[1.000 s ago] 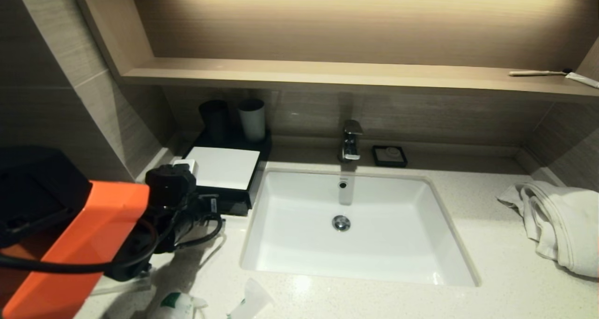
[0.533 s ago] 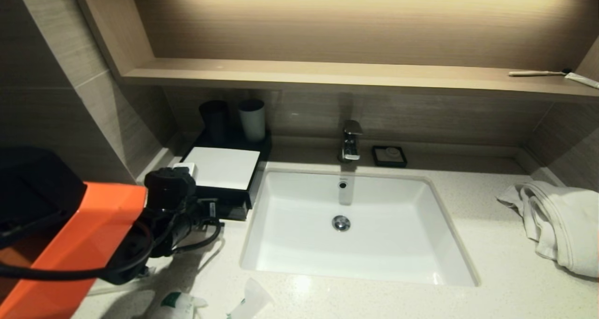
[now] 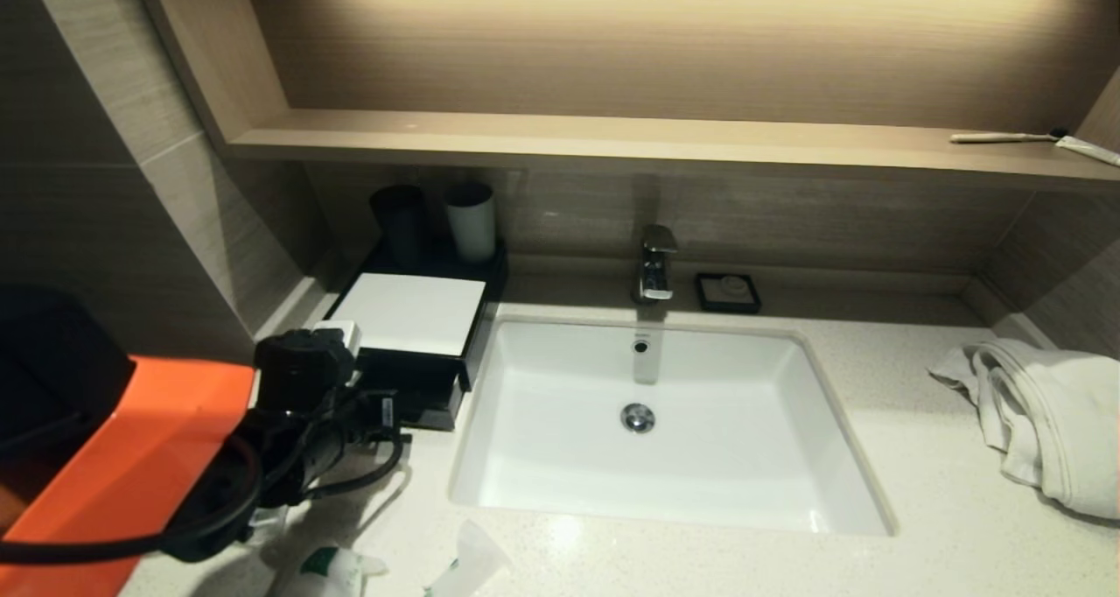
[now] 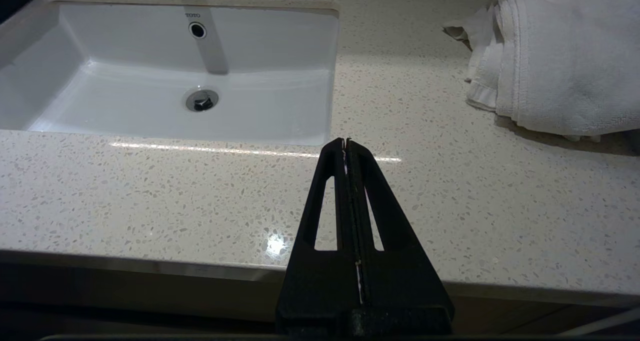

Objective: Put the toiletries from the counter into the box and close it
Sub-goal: Open the drawer

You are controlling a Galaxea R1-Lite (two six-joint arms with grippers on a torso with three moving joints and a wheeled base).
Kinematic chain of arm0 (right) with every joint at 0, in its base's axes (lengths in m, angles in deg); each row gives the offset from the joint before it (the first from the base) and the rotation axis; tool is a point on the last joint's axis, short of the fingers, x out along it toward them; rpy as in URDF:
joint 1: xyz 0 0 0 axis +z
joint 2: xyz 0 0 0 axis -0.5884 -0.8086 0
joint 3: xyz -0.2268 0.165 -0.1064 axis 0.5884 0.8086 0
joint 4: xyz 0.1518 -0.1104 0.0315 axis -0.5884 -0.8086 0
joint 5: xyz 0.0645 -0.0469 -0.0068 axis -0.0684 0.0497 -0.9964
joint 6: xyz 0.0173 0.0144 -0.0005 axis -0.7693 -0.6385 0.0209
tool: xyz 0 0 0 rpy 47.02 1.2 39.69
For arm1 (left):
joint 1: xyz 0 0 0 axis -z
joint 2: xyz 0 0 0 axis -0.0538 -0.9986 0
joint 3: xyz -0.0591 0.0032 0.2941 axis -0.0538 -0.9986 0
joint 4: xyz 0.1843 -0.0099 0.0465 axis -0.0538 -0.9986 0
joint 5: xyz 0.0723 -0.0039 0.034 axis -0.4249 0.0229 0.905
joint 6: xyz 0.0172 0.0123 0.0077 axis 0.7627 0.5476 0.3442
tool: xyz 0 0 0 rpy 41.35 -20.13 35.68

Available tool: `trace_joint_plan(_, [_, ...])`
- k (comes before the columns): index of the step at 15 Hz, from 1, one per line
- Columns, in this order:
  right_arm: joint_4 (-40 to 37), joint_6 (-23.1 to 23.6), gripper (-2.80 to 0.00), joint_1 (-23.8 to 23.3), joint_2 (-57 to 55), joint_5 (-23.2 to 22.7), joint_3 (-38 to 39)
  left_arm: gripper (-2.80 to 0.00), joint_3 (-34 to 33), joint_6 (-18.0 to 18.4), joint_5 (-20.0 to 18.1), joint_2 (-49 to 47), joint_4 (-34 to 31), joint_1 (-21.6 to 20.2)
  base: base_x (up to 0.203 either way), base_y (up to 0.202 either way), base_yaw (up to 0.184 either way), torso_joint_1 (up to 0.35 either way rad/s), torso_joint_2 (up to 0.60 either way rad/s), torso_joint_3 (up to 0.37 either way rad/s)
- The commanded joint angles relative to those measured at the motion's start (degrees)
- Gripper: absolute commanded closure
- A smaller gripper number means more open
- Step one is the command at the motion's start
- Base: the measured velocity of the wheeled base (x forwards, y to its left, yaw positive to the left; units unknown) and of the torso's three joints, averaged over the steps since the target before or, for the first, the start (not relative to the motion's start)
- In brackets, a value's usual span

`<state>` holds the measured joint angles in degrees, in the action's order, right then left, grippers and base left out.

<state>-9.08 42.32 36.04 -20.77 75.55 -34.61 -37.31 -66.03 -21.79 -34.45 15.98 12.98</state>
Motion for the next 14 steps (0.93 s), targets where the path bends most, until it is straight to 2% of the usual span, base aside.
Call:
trace_joint_plan(1, [0.01,0.00,0.00,0.00,0.00,-0.04,0.00,0.00,-1.79,-0.33,0.11,0.81,0.57,0.01,0.000,0.000,0.000,0.000,0.00,0.000])
trace_joint_plan(14, [0.01,0.00,0.00,0.00,0.00,-0.04,0.00,0.00,-7.20,-0.79,0.20,6.19,0.42,0.46,0.000,0.000,0.000,0.000,0.00,0.000])
